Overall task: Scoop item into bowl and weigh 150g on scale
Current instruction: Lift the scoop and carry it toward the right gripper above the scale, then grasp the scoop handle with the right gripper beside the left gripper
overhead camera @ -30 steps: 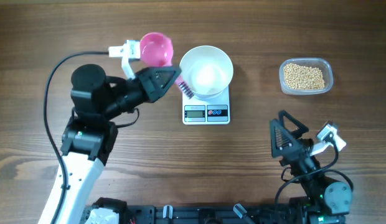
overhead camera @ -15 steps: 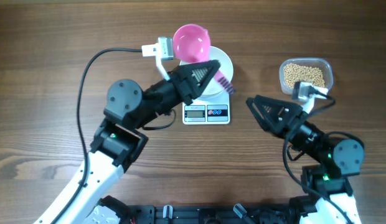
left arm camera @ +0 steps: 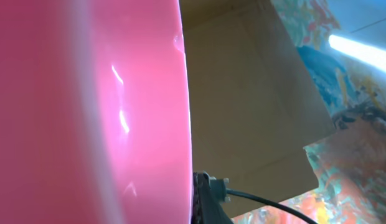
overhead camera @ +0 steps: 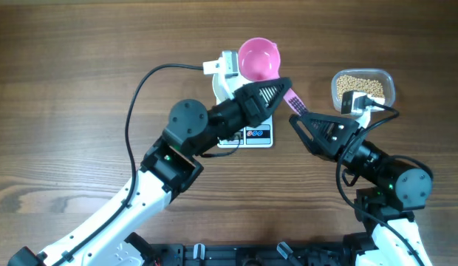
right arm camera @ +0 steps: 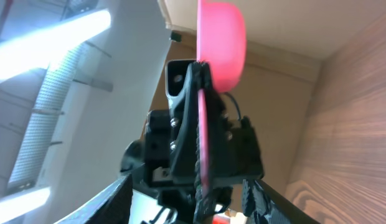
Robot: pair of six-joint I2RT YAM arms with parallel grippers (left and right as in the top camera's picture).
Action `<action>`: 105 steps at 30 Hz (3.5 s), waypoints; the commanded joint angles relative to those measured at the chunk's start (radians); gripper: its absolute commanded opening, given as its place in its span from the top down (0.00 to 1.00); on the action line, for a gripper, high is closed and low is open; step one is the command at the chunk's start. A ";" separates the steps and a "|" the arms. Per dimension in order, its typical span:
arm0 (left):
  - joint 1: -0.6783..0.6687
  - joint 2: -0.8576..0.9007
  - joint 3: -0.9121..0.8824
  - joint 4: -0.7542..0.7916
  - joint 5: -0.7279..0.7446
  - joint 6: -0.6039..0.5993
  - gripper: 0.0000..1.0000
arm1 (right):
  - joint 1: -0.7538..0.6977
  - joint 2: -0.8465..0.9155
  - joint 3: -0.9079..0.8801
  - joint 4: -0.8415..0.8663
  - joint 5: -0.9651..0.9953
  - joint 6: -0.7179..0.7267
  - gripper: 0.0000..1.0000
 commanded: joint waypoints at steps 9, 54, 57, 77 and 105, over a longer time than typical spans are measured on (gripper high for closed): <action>-0.048 0.008 0.006 -0.044 -0.087 -0.006 0.96 | 0.002 0.005 0.013 -0.078 0.028 -0.092 0.67; -0.061 0.011 0.006 -0.071 -0.091 0.000 0.96 | 0.002 0.034 0.013 -0.073 0.090 -0.009 0.82; -0.064 0.011 0.006 -0.071 -0.092 0.000 0.96 | 0.002 0.034 0.013 -0.074 0.090 -0.006 0.82; -0.077 0.013 0.006 -0.071 -0.103 0.000 0.96 | 0.002 0.034 0.013 -0.073 0.098 0.018 0.86; -0.080 0.032 0.006 -0.070 -0.121 -0.011 0.96 | 0.002 0.050 0.013 -0.048 0.089 0.047 0.89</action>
